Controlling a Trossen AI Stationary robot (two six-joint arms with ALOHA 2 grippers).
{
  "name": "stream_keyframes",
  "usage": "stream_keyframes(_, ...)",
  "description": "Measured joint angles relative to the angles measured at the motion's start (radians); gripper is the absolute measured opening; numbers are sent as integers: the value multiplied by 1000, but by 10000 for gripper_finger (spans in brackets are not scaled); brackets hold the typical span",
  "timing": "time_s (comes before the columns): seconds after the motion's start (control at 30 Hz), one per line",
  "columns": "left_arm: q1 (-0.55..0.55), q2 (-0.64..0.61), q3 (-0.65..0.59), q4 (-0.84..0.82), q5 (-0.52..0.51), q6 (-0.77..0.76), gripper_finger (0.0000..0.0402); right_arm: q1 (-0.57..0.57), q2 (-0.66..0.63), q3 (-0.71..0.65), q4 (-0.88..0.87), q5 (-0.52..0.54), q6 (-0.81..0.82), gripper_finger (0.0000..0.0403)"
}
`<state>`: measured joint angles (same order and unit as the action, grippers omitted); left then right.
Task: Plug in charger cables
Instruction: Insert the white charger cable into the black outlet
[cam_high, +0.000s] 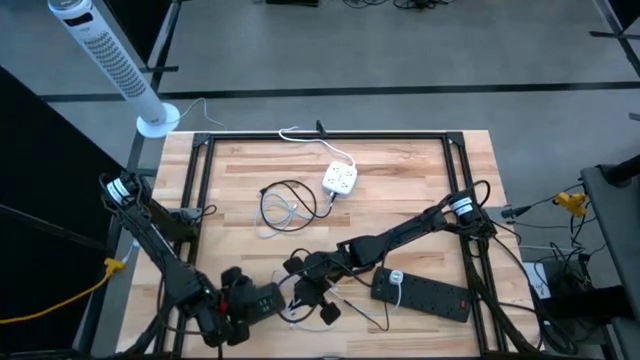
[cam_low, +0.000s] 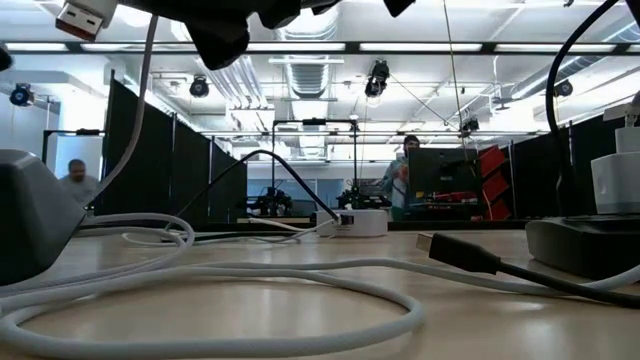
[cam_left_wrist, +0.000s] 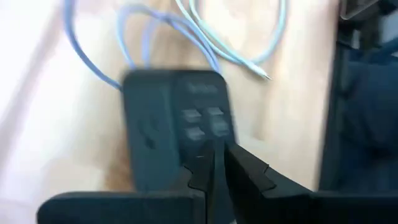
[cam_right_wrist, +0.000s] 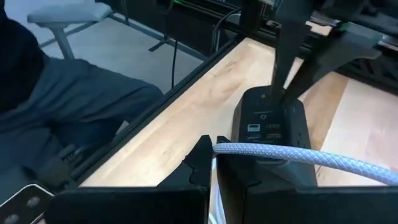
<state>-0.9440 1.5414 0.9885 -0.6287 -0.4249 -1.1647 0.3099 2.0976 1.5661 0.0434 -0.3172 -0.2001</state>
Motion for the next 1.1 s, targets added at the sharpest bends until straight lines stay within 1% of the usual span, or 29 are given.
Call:
stream_keyframes(0.1,-1,0,-20,45,-3,91,25,0,-9,0,-7,1,25,0)
stream_keyframes(0.2,-1,0,-48,137,-3,190,25,0,-26,0,-6,1,25,0)
stream_keyframes(0.27,5,0,-74,225,-3,261,25,0,-32,0,-4,2,25,0)
stream_keyframes(0.37,34,7,-128,412,-2,379,24,0,-35,0,-5,3,23,0)
stream_keyframes(0.43,64,24,-161,502,26,441,24,0,-35,0,-5,4,21,0)
stream_keyframes(0.5,94,42,-176,517,62,456,23,0,-35,0,-3,4,20,0)
stream_keyframes(0.6,119,48,-180,475,71,446,23,0,-35,0,-4,16,24,0)
stream_keyframes(0.73,135,44,-159,366,28,412,23,0,-41,0,-27,148,24,0)
stream_keyframes(0.93,137,40,-74,88,-114,309,23,-1,-52,2,-35,302,24,0)
stream_keyframes(1.0,137,36,-32,-30,-135,263,23,-1,-52,2,-45,353,24,0)
stream_keyframes(1.1,136,35,28,-184,-138,196,23,-1,-50,2,-53,410,45,0)
